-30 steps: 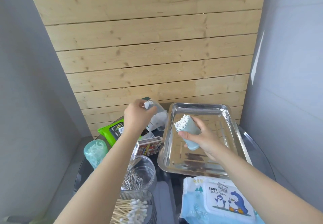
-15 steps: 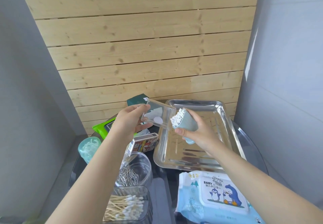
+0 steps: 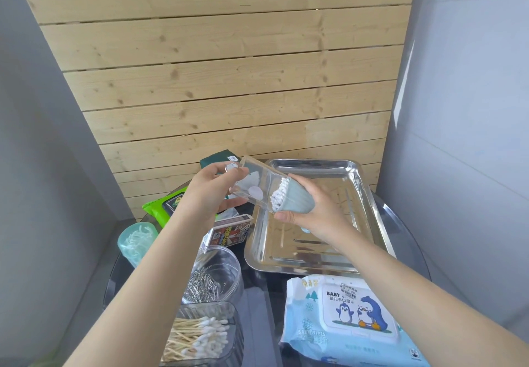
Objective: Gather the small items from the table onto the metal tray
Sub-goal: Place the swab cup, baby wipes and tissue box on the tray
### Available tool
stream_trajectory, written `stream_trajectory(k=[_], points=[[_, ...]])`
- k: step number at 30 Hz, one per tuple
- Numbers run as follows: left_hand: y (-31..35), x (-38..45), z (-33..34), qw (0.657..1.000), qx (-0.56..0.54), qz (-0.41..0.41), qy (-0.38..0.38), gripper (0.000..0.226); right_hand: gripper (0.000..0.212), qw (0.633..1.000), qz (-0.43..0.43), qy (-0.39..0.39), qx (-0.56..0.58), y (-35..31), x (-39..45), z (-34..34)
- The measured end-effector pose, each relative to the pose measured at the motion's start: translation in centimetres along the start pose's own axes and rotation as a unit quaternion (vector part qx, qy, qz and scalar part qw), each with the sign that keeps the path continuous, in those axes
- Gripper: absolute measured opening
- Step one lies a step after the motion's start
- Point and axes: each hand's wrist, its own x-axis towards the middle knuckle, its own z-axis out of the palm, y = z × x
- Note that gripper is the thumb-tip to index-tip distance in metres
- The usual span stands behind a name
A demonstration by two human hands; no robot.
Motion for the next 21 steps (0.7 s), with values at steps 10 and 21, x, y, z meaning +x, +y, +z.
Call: stream_trajectory(k=[10, 21], points=[[-1.0, -0.2, 0.9, 0.998, -0.027, -0.017, -0.058, 0.031, 0.088, 0.999, -0.005, -0.019, -0.044, -0.6, -0.5, -0.2], [-2.1, -0.4, 2.7, 0.995, -0.045, -0.032, -0.083, 0.04, 0.104, 0.996, 0.045, -0.07, 0.013, -0.6, -0.3, 0.3]])
